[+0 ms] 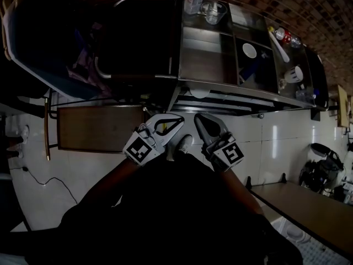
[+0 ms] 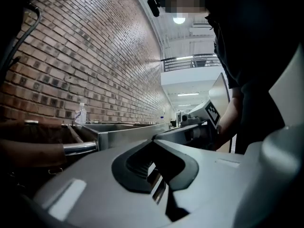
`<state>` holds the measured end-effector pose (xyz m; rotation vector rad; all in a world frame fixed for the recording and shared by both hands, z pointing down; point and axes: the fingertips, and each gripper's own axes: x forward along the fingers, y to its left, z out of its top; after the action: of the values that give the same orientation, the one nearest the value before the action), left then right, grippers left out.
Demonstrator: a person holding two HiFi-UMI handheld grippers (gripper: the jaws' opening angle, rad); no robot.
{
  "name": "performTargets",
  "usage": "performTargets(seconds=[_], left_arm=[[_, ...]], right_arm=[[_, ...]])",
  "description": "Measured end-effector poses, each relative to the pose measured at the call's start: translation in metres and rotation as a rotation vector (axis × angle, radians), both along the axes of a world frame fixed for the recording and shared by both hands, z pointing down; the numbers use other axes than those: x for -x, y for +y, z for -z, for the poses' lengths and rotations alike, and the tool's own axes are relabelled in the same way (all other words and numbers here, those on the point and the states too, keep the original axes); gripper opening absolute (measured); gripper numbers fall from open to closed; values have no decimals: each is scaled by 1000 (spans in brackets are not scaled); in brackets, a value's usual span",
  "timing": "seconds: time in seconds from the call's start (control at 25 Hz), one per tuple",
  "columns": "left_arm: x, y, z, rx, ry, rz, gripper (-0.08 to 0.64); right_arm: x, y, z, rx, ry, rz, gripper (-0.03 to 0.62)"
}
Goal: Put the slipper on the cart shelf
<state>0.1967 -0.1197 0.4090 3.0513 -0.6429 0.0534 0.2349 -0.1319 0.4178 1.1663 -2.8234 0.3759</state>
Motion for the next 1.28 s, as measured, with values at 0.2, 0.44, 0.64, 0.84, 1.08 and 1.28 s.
performTargets(seconds=[0.2,0.44,0.64,0.84,1.08,1.28], left_arm=[[12,9,7,-8,16,25,3],[15,20,24,-44,16,81,3],[15,32,33,-11,21,164,3],[13,56,35,13,25,228,3],[11,84,29,49,-8,282,3],[17,100,30,60,-34,314,3]], right_arm=[[17,14,8,-44,5,59,0],[26,28,17,-37,-4,137,2],[21,38,32,-115,28,167,6],[13,58,41,-167,32,204,6],[20,86,33,-170,24,261,6],[28,101,29,-142,7,286,6]])
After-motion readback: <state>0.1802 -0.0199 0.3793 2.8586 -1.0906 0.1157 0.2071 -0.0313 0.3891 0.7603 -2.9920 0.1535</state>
